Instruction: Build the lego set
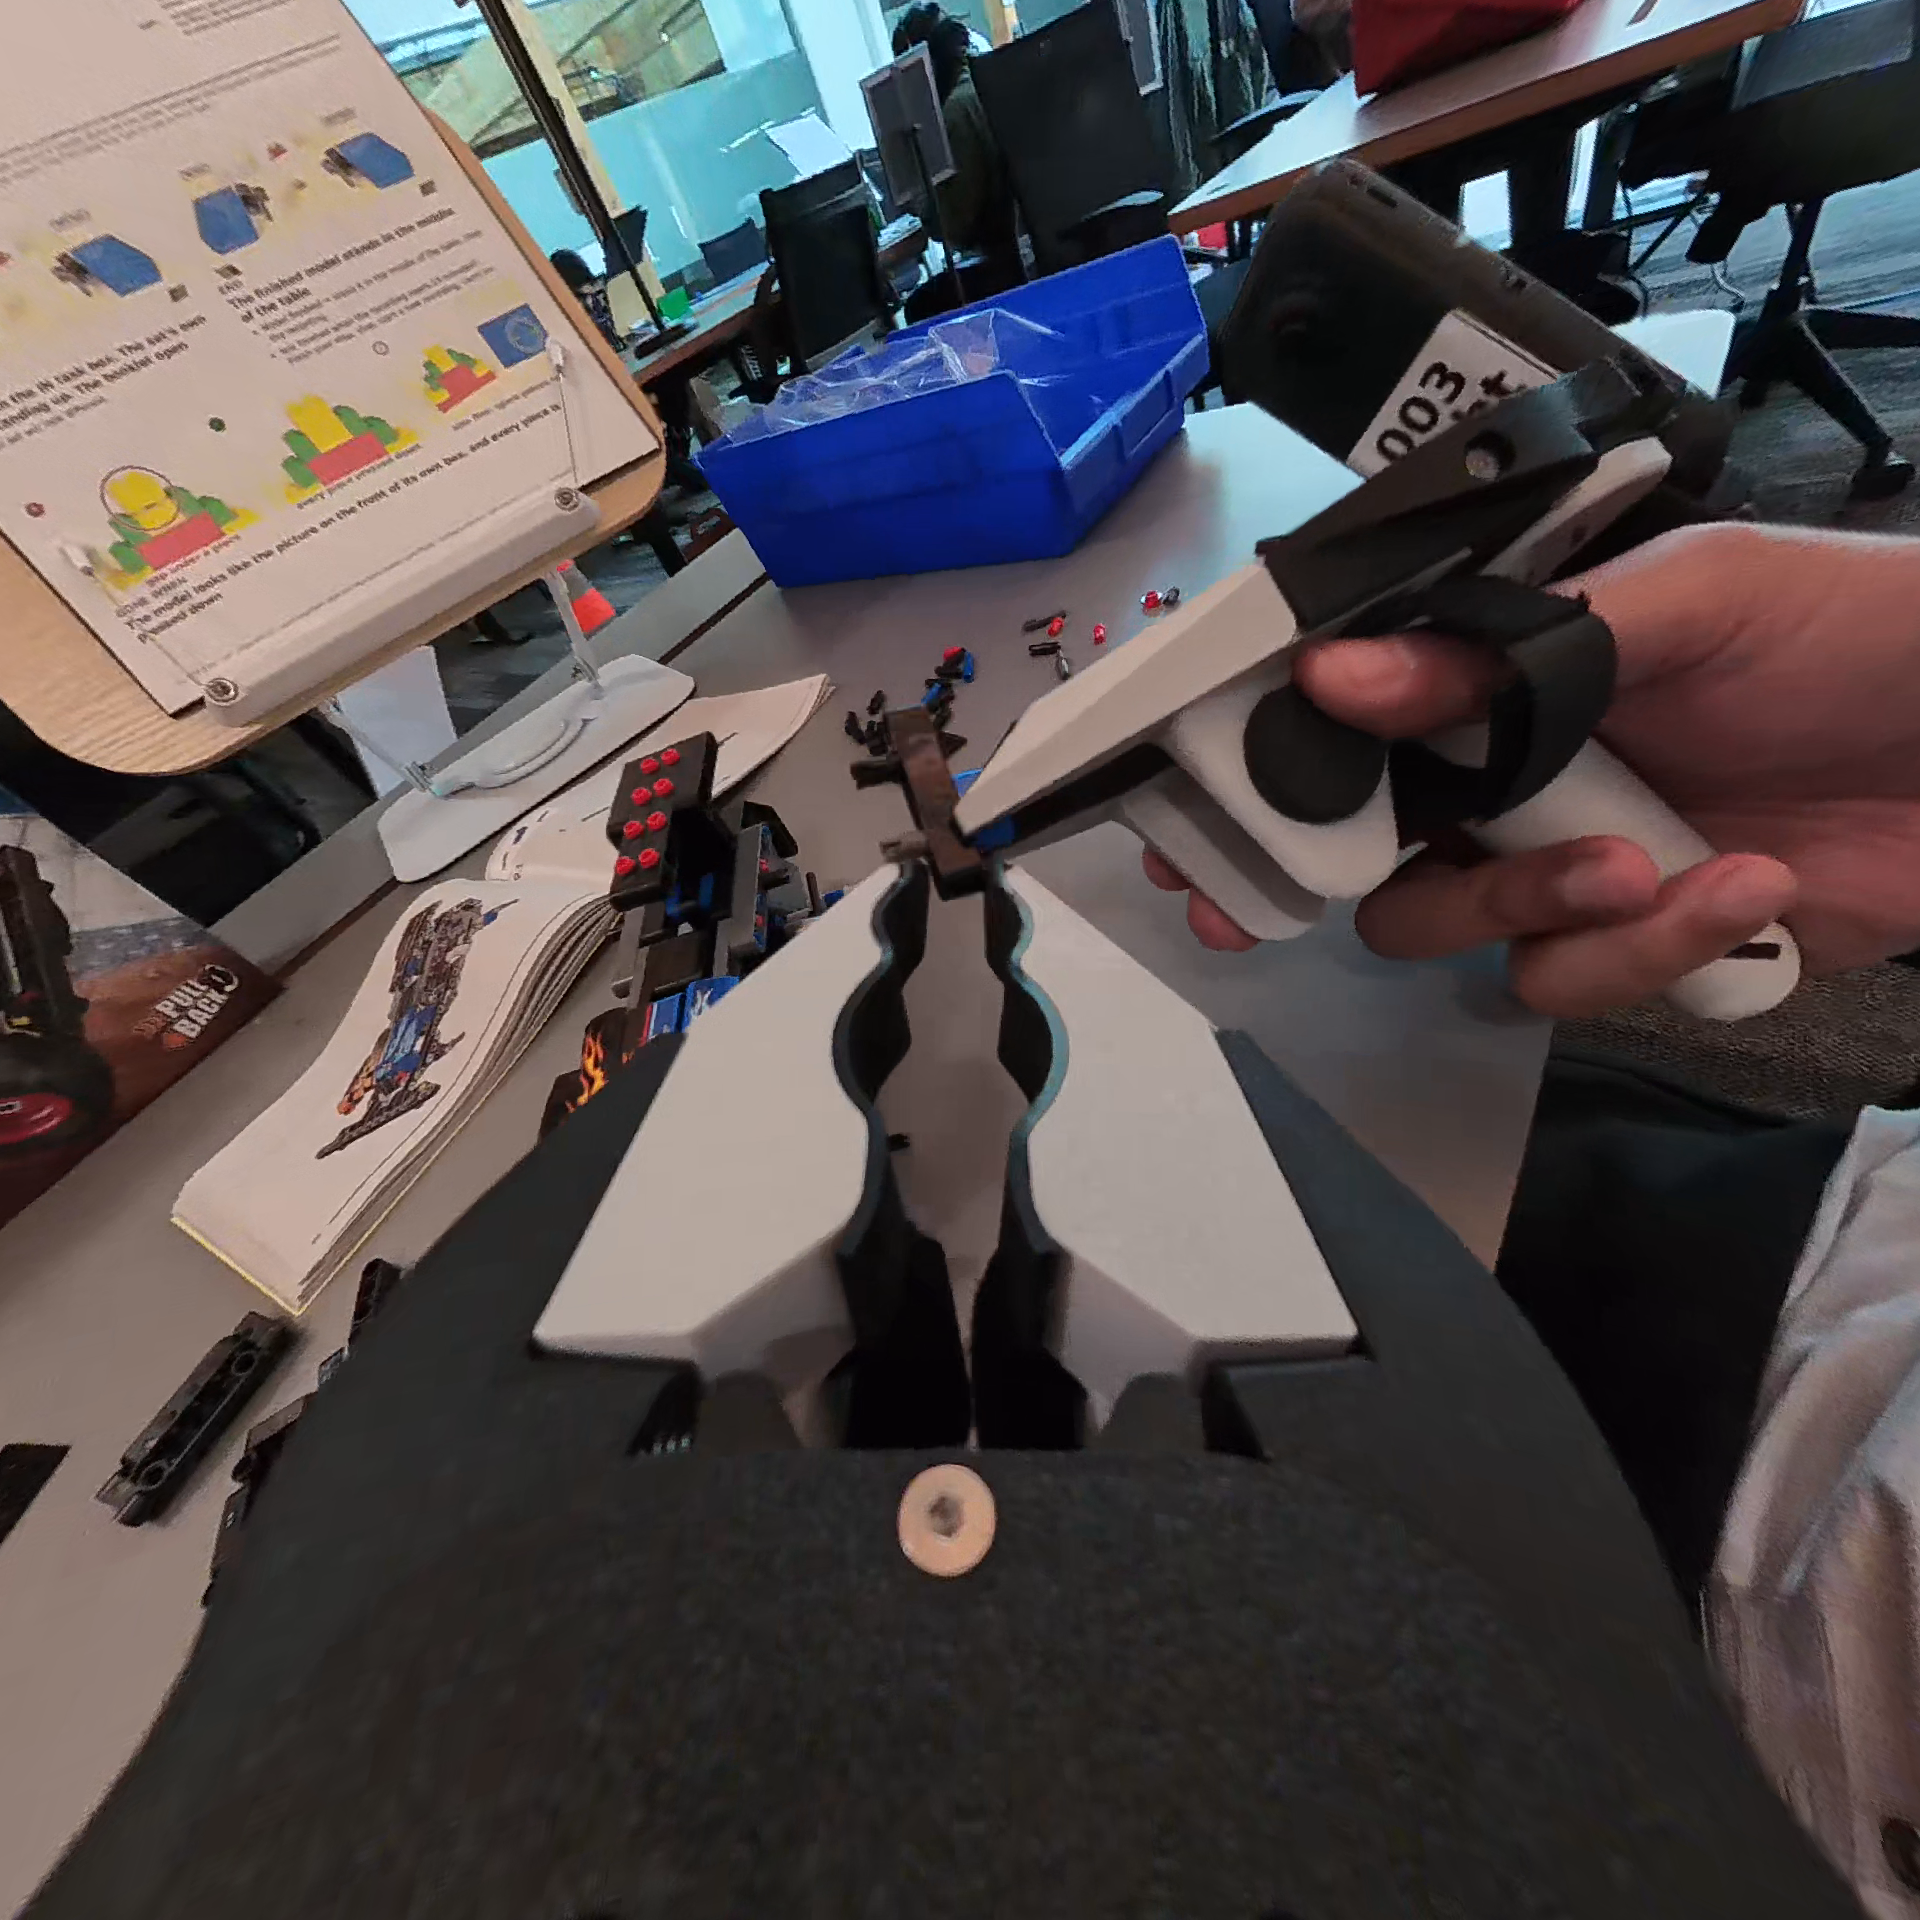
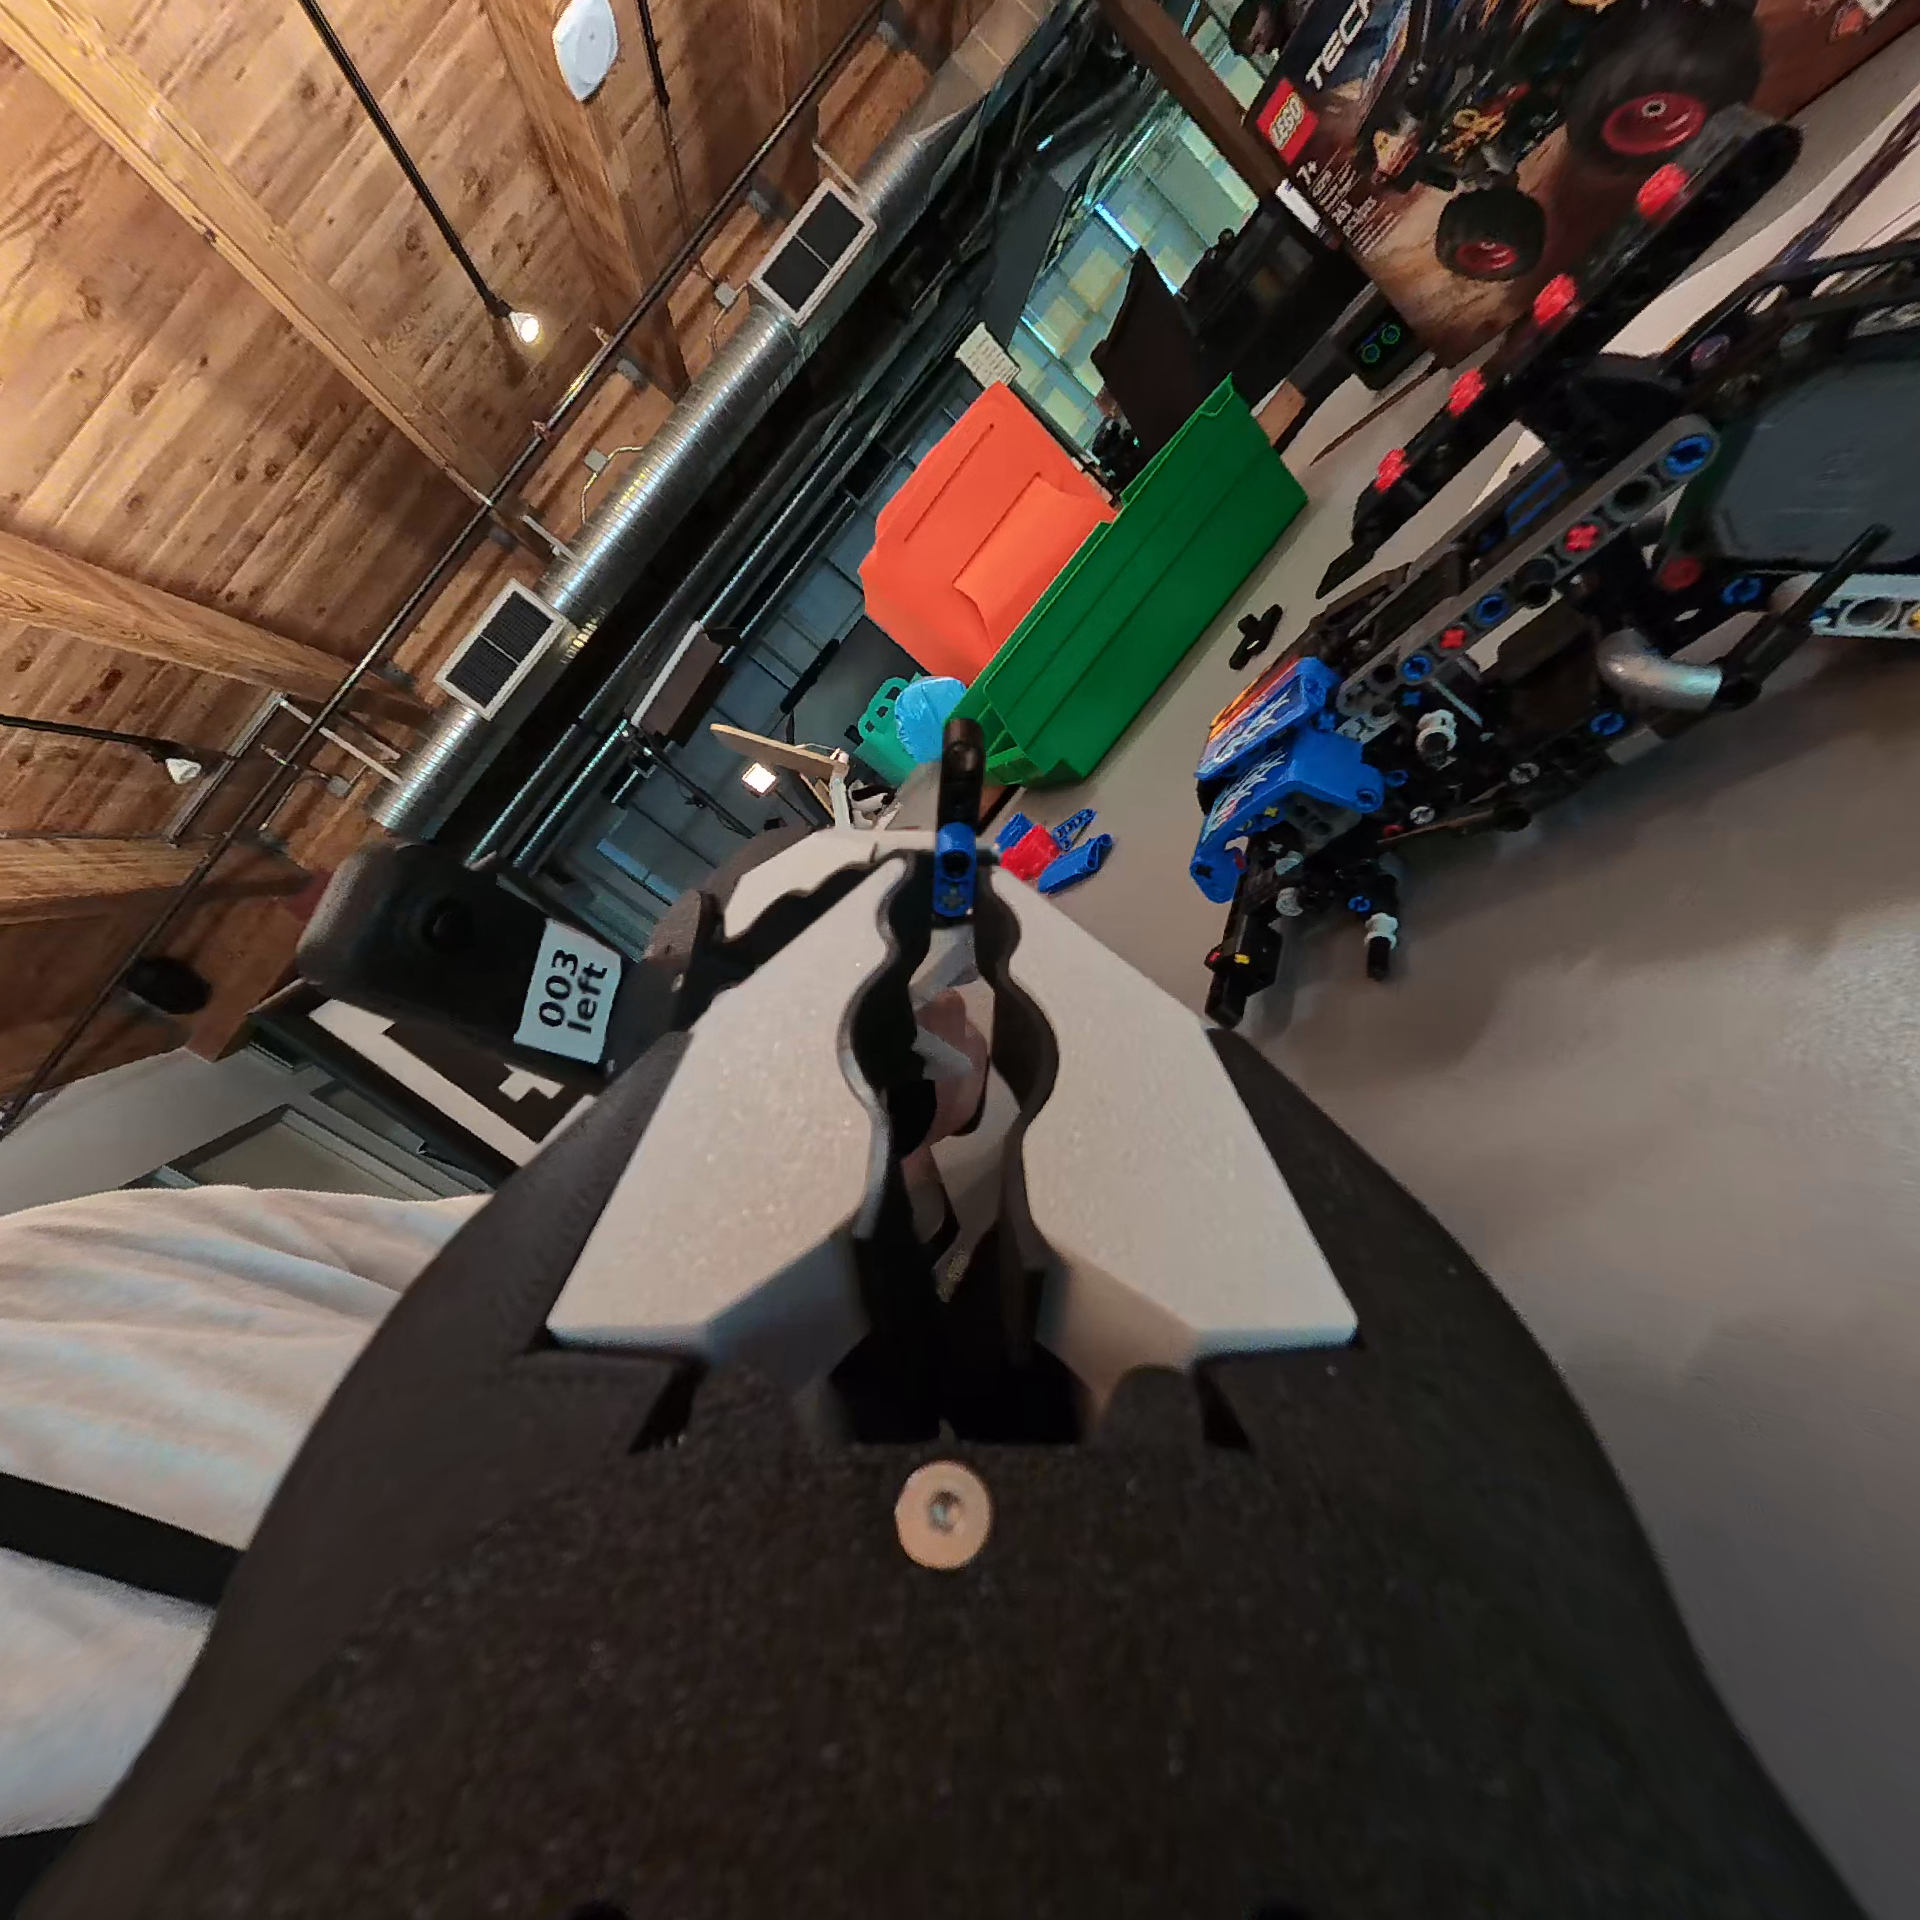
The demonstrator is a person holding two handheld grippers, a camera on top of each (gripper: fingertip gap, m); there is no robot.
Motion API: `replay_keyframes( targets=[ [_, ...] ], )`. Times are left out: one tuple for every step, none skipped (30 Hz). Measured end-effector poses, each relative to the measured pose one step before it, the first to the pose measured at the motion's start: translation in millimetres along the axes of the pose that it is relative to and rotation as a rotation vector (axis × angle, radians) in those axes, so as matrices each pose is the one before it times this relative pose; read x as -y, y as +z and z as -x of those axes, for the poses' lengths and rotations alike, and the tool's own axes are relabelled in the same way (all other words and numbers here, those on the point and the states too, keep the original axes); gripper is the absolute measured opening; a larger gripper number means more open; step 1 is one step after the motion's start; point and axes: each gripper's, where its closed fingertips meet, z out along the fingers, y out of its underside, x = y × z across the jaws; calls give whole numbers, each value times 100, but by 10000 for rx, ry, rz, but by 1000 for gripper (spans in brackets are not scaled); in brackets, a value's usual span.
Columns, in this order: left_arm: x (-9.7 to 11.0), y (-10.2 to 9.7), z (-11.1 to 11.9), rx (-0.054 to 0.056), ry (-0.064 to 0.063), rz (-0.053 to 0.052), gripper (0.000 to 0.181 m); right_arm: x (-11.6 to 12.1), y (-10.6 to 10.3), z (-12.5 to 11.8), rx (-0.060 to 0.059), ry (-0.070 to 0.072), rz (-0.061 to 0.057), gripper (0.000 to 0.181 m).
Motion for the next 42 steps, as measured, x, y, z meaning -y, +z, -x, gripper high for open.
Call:
replay_keyframes(
  targets=[
    [0,47,0,93,-30,58,8,-132,85,-58,-19,-82,82,6],
    [-128,44,46,76,32,92,8,-63,50,-101,-36,-33,25,6],
    [-161,23,28,26,58,61,8,-89,55,-135,-43,-19,37,6],
    [-187,13,11,-19,62,50,8,-120,58,-115,-18,-3,68,6],
    [-171,6,-14,-42,97,50,8,-127,48,-115,-30,61,96,7],
    [-123,-21,-36,-74,102,43,7,-98,34,-60,-7,33,109,6],
    [-134,-6,-90,-154,27,82,7,-118,33,-44,-3,-22,137,6],
    [-106,-13,-127,-211,-69,89,7,-134,-17,-86,-59,-105,160,7],
    [-51,-30,-94,-234,-185,23,7,-106,-20,-61,-76,-207,132,7],
    [-89,-25,-39,-222,-269,36,7,-83,-37,-31,-96,-284,116,8],
    [-138,-37,88,-159,-269,47,7,-93,-40,-122,-200,-396,125,11],
    [-98,-68,203,-95,-248,-4,7,-56,-43,-208,-289,-529,96,13],
    [-133,-58,259,-73,-244,26,7,-29,-50,-243,-341,-606,81,17],
    [-91,-83,327,-34,-283,15,7,-3,-61,-235,-404,-710,84,22],
    [-27,-77,307,-36,-308,-14,6,-6,-39,-167,-410,-857,94,25],
    [-87,-39,166,-106,-268,57,6,-19,-6,-151,-446,-934,128,27],
    [-86,-19,139,-91,-234,55,6,44,-27,-157,-500,-1025,120,29],
    [-36,-38,145,-56,-203,12,7,140,-39,-167,-565,-1190,72,29],
    [-42,-25,63,-89,-176,24,7,91,-5,-100,-535,-1264,100,29],
    [-64,-28,22,-104,-170,31,7,-6,57,-17,-445,-1236,140,28],
    [-51,-25,22,-85,-158,18,7,-83,55,-98,-474,-1134,149,27],
    [-78,-16,-4,-85,-148,40,7,-49,69,-43,-413,-1074,87,26],
    [-60,-5,-46,-103,-147,31,7,-81,79,-113,-445,-915,73,25],
    [-23,-2,-72,-107,-124,11,7,-12,64,-53,-339,-664,3,24],
    [-14,-4,-85,-93,-85,-5,7,28,73,224,-78,-397,-28,23],
    [-66,8,-70,-67,-29,34,7,-28,116,320,65,-110,20,23],
    [-79,15,-59,-44,23,46,7,50,90,284,128,119,-41,23],
    [-18,-7,-85,-41,30,2,7,107,45,198,135,240,-84,22],
    [-65,-2,-115,-58,35,36,7,40,42,163,173,237,-30,22],
    [-146,21,-109,-59,64,96,7,141,-58,-50,57,172,-107,21],
    [-107,10,3,30,89,58,7,257,-119,-39,68,79,-171,21],
    [-47,-26,61,79,112,4,7,222,-113,-43,60,40,-109,20],
    [-91,10,-49,7,100,46,7,109,-84,-183,-51,54,-31,20],
    [-88,18,-108,-42,44,47,7,35,-22,48,96,49,3,20],
    [-31,24,-107,-49,3,17,7,-57,15,207,171,45,50,20],
    [25,19,-94,-35,-7,-16,7,-34,-5,123,73,25,1,20],
    [-1,38,-136,-60,9,5,7,-6,-11,78,-1,-23,-33,18],
    [-50,60,-164,-75,17,37,7,-34,8,61,-10,-38,4,18],
    [-41,32,-44,4,30,19,7,-48,15,-2,-46,-39,21,17],
    [-30,7,-12,13,41,1,7,-32,6,20,-7,-54,8,16],
    [-38,13,-32,-20,21,10,7,-18,-8,20,35,-1,2,15],
    [-23,-3,-24,-35,-27,9,7,-28,-15,36,50,48,3,15]
  ],
)
